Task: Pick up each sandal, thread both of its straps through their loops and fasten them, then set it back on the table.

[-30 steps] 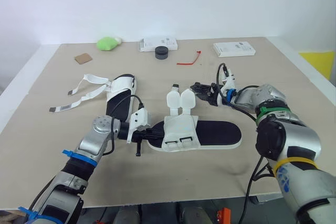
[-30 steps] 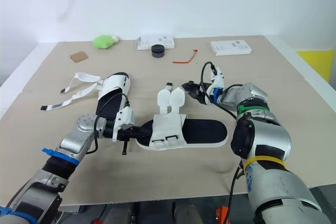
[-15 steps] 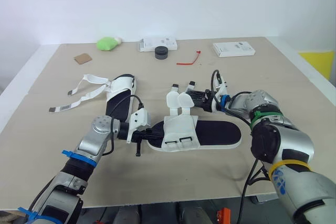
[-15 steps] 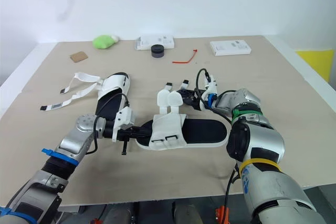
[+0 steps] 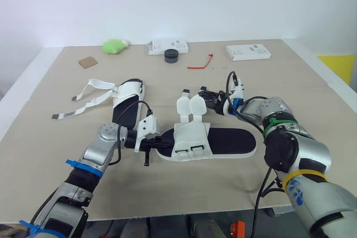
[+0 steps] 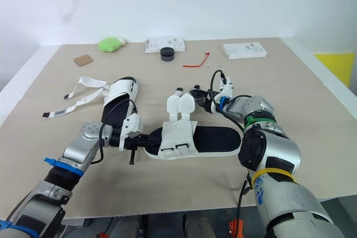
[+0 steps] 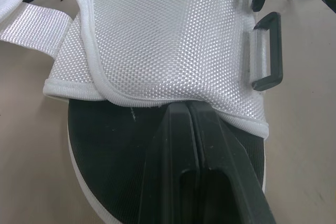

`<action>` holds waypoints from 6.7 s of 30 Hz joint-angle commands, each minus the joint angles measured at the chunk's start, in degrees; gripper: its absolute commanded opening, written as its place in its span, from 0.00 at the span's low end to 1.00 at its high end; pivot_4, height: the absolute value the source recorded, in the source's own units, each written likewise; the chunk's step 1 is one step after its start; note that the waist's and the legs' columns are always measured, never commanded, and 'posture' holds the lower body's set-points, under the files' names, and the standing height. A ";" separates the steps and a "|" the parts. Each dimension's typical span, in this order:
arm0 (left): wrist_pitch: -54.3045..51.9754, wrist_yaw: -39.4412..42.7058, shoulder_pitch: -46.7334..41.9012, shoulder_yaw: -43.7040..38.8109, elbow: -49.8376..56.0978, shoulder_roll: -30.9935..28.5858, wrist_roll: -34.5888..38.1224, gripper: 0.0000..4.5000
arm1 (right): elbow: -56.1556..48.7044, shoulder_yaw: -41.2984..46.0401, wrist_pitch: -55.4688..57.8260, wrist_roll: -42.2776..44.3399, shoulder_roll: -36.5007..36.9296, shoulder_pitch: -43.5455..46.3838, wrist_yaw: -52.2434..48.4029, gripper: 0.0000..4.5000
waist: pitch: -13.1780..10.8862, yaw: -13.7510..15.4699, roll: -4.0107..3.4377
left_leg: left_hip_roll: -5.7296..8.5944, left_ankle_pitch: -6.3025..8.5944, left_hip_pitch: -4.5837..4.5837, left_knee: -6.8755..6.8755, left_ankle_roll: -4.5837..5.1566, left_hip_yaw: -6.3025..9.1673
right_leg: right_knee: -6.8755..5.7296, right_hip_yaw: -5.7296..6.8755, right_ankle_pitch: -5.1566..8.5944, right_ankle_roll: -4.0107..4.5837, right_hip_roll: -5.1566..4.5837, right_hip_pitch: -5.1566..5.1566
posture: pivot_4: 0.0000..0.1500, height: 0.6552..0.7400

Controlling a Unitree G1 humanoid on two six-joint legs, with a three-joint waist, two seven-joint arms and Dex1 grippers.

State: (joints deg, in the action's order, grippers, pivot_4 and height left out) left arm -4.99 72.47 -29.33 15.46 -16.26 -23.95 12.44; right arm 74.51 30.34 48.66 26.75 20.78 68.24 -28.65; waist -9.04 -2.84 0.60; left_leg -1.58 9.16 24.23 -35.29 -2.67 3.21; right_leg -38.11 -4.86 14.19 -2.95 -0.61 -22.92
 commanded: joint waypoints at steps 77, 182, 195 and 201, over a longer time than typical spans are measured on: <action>-3.61 2.15 1.32 4.08 -4.60 -0.09 -3.88 0.00 | -82.28 -38.83 -61.29 -15.75 11.50 -41.92 -38.77 0.00 | -0.08 0.33 0.23 | 0.07 0.04 0.05 0.31 -0.08 0.03 | 0.12 0.05 0.31 0.05 -0.13 -0.13 | 1.00 1.00; -6.97 2.28 3.00 5.15 -0.35 0.53 -2.96 0.00 | -100.57 -53.58 15.96 86.25 43.56 -39.00 34.82 0.00 | 0.15 0.98 0.67 | 0.35 1.10 -0.41 0.55 0.41 0.17 | 1.00 0.44 1.20 -0.10 -0.71 0.93 | 1.00 1.00; -6.92 2.62 2.42 5.03 -1.14 1.03 -2.62 0.00 | -97.51 -48.86 16.99 86.25 43.55 -34.43 20.18 0.00 | 0.17 1.44 0.65 | 0.33 1.10 -0.40 0.52 0.42 0.17 | 1.00 0.47 1.18 -0.09 -0.71 0.92 | 1.00 1.00; -7.01 2.47 2.60 4.89 -0.92 0.93 -2.54 0.00 | -98.05 -48.86 17.51 86.24 43.36 -36.24 25.34 0.10 | 0.17 1.48 0.64 | 0.33 1.10 -0.40 0.50 0.42 0.17 | 1.00 0.47 1.16 -0.10 -0.71 0.93 | 1.00 1.00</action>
State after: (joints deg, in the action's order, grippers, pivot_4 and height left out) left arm -9.95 75.47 -29.23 16.83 -13.38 -22.50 13.17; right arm -22.34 -19.63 66.17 112.13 63.63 32.10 -4.46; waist -8.88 -1.36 1.24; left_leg -1.24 10.26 23.83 -34.78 -2.25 3.37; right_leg -37.11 -4.39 15.35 -3.05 -1.32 -21.99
